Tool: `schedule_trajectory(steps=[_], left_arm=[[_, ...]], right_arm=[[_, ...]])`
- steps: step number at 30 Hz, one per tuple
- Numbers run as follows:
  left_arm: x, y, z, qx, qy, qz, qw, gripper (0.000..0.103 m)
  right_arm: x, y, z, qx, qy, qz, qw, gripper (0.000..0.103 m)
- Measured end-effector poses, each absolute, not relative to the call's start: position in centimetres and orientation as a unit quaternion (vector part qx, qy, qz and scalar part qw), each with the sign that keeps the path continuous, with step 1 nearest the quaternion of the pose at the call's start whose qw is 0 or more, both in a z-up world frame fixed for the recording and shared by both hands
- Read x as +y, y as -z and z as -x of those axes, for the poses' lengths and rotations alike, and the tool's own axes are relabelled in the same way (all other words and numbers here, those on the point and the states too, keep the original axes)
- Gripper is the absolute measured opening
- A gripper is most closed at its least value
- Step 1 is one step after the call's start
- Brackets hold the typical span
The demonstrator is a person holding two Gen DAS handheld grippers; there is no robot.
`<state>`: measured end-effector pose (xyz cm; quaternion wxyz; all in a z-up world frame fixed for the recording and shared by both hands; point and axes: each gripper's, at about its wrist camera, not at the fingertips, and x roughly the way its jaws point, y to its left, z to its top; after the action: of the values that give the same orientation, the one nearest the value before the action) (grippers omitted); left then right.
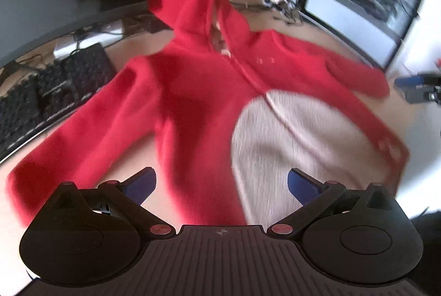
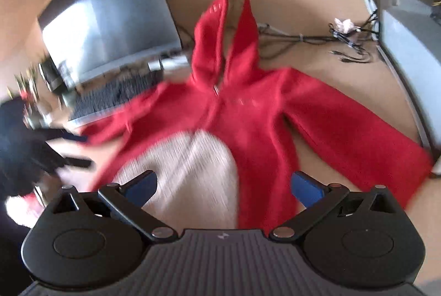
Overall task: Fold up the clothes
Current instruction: 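Smooth the spread jacket flat with both grippers near the hem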
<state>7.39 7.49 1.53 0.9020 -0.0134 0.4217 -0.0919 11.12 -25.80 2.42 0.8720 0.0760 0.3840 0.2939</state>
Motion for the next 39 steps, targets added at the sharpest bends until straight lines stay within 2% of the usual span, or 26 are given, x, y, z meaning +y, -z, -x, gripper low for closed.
schedule_trajectory(steps=[5,11,14,19,22,30,39], left_arm=[[5.6,1.5,-13.8,0.422,0.055,0.064,0.903,0.103],[5.2,4.3,-18.2,0.454,0.004,0.087,0.887,0.103],[5.4,4.6,-18.1,0.449,-0.001,0.085,0.890,0.103],[3.4,5.3,-18.2,0.458,-0.012,0.013,0.889,0.103],[3.4,5.2,-18.3,0.462,-0.019,0.022,0.887,0.103],[5.0,4.6,-16.8,0.486,-0.022,0.026,0.873,0.103],[5.6,4.4,-16.6,0.475,-0.053,0.051,0.877,0.103]], right_arm=[[-21.6,1.4,-17.3,0.408,-0.274,-0.134,0.860,0.103],[-19.4,6.2,-20.6,0.454,-0.262,-0.121,0.843,0.103],[-19.4,6.5,-20.2,0.444,-0.279,-0.108,0.845,0.103],[-18.6,6.5,-20.0,0.438,-0.304,-0.057,0.844,0.103],[-17.7,6.3,-20.4,0.438,-0.326,-0.011,0.838,0.103],[-20.5,6.4,-19.9,0.437,-0.342,-0.032,0.831,0.103],[-18.2,6.8,-18.2,0.415,-0.321,0.058,0.849,0.103]])
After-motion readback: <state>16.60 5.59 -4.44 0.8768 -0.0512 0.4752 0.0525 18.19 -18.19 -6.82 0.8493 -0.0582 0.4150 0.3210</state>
